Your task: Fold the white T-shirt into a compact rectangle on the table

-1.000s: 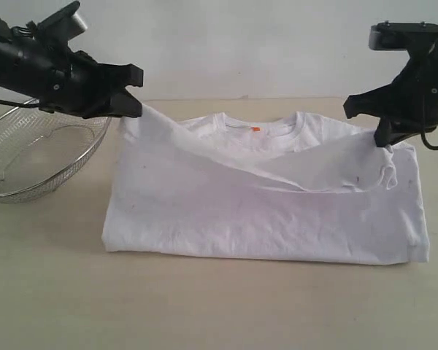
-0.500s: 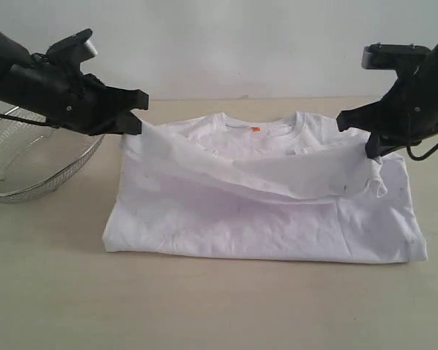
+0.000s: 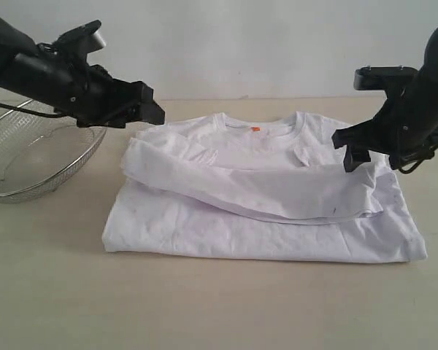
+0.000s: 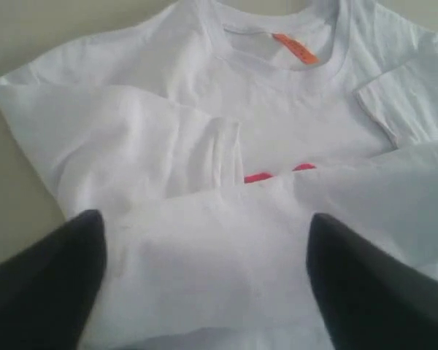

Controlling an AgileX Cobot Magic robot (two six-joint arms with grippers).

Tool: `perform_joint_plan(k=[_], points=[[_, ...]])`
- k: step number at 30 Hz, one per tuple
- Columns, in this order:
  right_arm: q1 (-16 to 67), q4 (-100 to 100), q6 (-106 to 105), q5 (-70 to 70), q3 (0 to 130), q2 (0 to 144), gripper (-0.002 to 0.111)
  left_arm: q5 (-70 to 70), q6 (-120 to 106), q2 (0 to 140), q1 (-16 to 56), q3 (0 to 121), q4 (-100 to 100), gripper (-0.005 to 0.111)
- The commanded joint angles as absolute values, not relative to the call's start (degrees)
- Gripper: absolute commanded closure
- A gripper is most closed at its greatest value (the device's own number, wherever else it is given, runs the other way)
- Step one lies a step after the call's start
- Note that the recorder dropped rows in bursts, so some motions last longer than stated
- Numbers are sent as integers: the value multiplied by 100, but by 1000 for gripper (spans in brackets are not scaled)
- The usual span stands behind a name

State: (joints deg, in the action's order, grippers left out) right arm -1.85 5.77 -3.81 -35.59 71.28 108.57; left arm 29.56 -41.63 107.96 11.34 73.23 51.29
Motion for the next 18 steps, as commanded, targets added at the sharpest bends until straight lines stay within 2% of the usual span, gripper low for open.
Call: perform_joint_plan(k=[1,3,4,8,10,12,15,18], points=[[-229,145,-36,-3565,7160,10532,44,3674,-4110,10530,1108,7728,4602,69],[-229,72,51,-3700,7160,10226,44,3811,-3551,10292,1108,7845,4079,85],[-229,72,62,-3876,7160,10073,44,3980,-3219,10143,1108,7856,3794,88],[-229,121,148,-4597,6986,9713,46,4984,-2466,9813,1108,7689,2886,89],[-229,273,136,-4629,6591,9524,54,5212,-2440,9723,1108,7213,2899,84],[-229,466,0,-4593,6165,9298,61,5371,-2414,9568,1119,6686,2926,74],[-229,616,-83,-4550,5775,9121,60,5510,-2403,9412,1134,6145,2904,62],[-229,627,-98,-4442,5352,9078,52,5198,-2403,9334,1134,5601,2872,55]])
